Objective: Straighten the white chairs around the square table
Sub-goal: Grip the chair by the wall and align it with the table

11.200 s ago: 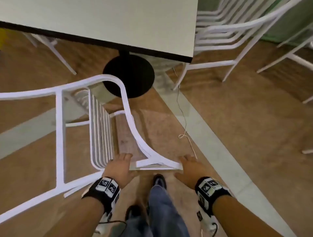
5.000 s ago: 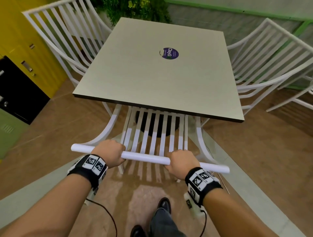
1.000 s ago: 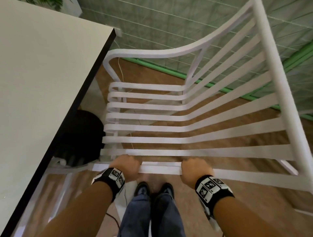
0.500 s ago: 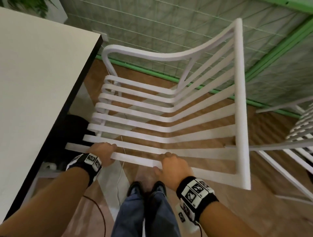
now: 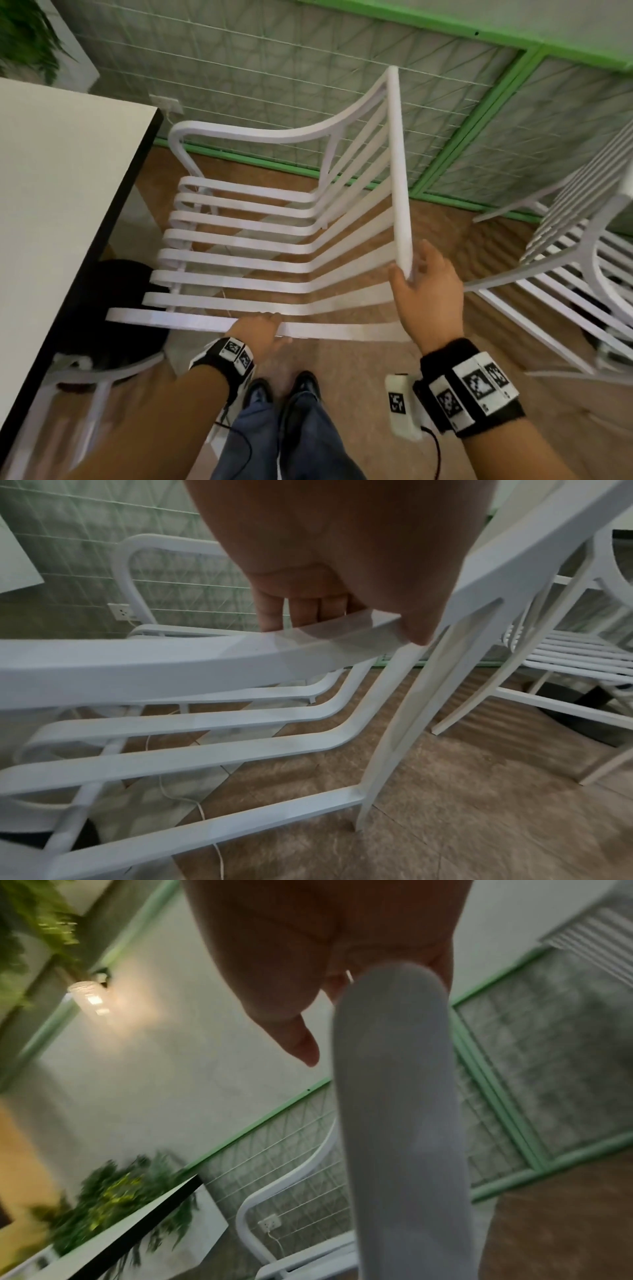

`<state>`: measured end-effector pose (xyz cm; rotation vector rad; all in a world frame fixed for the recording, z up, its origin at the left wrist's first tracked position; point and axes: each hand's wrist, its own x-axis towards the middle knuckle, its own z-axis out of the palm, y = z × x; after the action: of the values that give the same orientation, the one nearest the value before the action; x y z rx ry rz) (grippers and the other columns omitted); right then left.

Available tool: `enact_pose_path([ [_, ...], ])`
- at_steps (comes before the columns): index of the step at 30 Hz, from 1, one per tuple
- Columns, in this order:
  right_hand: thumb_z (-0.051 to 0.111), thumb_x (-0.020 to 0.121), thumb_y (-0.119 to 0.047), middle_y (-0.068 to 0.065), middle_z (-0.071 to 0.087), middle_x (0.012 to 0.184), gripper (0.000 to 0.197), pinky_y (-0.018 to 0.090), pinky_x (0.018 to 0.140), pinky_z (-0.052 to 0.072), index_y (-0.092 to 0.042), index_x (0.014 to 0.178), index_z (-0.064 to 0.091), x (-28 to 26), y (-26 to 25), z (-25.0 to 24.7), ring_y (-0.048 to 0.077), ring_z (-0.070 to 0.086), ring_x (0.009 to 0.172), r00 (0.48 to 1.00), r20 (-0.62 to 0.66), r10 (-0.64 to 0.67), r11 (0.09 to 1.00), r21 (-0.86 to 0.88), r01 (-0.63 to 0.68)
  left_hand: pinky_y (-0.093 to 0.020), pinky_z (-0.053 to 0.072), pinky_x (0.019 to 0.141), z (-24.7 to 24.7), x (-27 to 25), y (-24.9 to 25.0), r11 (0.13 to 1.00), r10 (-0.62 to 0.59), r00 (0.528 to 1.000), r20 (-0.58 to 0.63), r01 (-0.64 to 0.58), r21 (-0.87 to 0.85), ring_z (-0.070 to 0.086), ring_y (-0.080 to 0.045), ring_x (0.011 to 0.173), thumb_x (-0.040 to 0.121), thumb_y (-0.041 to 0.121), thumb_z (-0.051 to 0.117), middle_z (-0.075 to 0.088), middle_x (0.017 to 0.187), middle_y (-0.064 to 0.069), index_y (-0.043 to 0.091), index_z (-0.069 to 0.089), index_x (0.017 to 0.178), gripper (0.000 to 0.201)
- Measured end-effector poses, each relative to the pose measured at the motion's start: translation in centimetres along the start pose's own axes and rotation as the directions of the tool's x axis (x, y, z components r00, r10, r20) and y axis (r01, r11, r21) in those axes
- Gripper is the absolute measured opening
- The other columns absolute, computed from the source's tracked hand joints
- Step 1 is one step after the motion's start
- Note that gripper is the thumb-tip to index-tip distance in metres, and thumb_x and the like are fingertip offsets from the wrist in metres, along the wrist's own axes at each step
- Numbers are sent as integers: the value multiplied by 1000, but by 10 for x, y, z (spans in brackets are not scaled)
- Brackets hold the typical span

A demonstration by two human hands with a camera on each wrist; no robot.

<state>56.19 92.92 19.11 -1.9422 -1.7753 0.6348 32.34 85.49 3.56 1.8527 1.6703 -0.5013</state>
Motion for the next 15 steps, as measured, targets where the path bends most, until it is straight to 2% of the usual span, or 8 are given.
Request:
enact_pose_path([
  [3, 56, 93, -27, 12, 62, 120, 54, 32, 82, 49, -10, 141, 37, 4, 4, 8, 21, 59, 94, 994, 71, 87, 989, 110, -95, -39, 43, 96, 0, 3, 0, 999, -16, 1000, 20, 15, 45, 54, -30, 115, 95, 53, 36, 55, 130, -13, 10, 41, 130, 55],
  [5, 53, 95, -26, 9, 63, 116, 50, 27, 77, 46, -11, 141, 37, -1, 3, 13, 14, 54, 85, 992, 74, 97, 984, 142, -107, -41, 43, 98, 0, 2, -3, 998, -18, 999, 50, 15, 59, 53, -32, 117, 95, 53, 35, 55, 131, -15, 8, 41, 131, 58],
  [9, 53, 95, -24, -1, 56, 100, 45, 26, 73, 44, -11, 137, 41, -20, -10, 24, 13, 52, 81, 994, 42, 100, 976, 191, -107, -43, 45, 96, 0, -10, -18, 997, -27, 993, 113, 19, 71, 54, -34, 116, 95, 54, 36, 57, 129, -17, 9, 44, 131, 58],
  [12, 53, 95, -22, 1, 60, 88, 38, 28, 64, 45, -10, 130, 46, -40, -22, 37, 16, 56, 67, 998, 8, 59, 979, 194, -59, -40, 41, 96, 0, -28, -33, 997, -41, 992, 123, 32, 76, 52, -34, 119, 96, 51, 35, 54, 131, -17, 10, 38, 134, 56],
  [15, 54, 95, -21, -2, 57, 77, 29, 29, 57, 47, -9, 122, 50, -51, -33, 49, 3, 53, 59, 1000, 0, 31, 980, 195, -30, -41, 42, 97, 2, -41, -49, 998, -56, 990, 127, 51, 45, 52, -34, 119, 96, 49, 36, 53, 132, -17, 12, 34, 136, 55],
])
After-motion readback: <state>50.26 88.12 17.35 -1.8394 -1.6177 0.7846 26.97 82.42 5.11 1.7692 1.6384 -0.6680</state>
